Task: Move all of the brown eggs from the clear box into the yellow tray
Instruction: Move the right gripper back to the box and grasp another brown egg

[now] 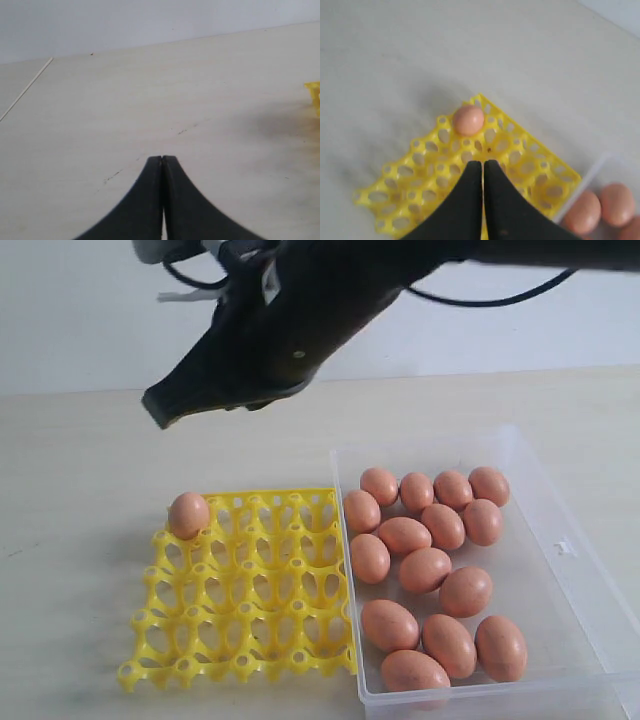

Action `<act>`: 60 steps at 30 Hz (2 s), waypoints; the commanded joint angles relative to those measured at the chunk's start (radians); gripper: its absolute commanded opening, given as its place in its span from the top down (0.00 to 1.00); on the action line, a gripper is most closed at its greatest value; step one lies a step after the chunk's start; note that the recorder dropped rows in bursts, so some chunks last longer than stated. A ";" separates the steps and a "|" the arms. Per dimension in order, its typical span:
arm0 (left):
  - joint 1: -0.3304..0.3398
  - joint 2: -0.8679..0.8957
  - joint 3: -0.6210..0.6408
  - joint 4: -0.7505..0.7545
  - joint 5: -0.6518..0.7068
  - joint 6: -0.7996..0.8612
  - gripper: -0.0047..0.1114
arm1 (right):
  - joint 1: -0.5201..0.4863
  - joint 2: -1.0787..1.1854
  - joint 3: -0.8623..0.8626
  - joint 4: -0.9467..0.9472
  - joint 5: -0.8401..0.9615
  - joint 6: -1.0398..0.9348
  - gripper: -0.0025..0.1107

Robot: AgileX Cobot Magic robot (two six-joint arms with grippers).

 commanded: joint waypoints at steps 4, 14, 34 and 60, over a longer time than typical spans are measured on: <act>-0.005 0.001 -0.004 0.000 -0.009 -0.004 0.96 | -0.072 -0.153 0.075 -0.003 0.254 0.004 0.84; -0.005 0.001 -0.004 0.000 -0.009 -0.004 0.96 | -0.300 -0.183 0.323 0.076 0.074 0.046 0.52; -0.005 0.001 -0.004 0.000 -0.009 -0.004 0.96 | -0.578 0.152 0.312 0.208 -0.104 -0.004 0.51; -0.005 0.001 -0.004 0.000 -0.009 -0.004 0.96 | -0.626 0.317 0.292 0.227 -0.175 -0.033 0.51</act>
